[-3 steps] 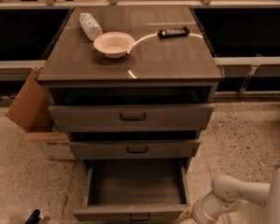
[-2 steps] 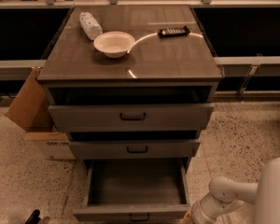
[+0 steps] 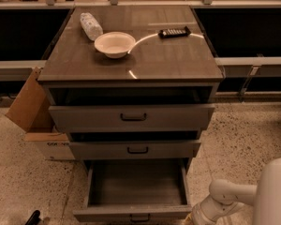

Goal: Close bottom drawer

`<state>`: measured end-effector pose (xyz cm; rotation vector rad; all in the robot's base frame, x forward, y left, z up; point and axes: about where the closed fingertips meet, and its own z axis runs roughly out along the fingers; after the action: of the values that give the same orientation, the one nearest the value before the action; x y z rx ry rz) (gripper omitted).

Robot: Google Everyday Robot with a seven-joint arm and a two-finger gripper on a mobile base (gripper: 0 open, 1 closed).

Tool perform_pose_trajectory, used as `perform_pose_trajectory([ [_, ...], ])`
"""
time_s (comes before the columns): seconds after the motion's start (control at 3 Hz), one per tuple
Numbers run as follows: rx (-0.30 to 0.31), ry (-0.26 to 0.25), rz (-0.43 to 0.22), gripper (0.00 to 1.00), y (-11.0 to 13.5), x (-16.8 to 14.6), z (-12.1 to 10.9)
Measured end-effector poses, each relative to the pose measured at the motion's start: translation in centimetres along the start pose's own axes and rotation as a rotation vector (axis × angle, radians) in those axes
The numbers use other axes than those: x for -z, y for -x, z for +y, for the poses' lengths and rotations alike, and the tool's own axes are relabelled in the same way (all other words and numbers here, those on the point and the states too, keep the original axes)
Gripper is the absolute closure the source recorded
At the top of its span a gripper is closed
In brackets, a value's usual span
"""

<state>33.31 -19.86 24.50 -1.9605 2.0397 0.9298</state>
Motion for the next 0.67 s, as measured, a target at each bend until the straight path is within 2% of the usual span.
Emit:
perform_pose_trajectory([
  [0.33, -0.008, 0.002, 0.022, 1.0, -1.7, -2.6, -1.5],
  [0.67, -0.001, -0.047, 0.026, 1.0, -3.6, -5.0, -3.5],
])
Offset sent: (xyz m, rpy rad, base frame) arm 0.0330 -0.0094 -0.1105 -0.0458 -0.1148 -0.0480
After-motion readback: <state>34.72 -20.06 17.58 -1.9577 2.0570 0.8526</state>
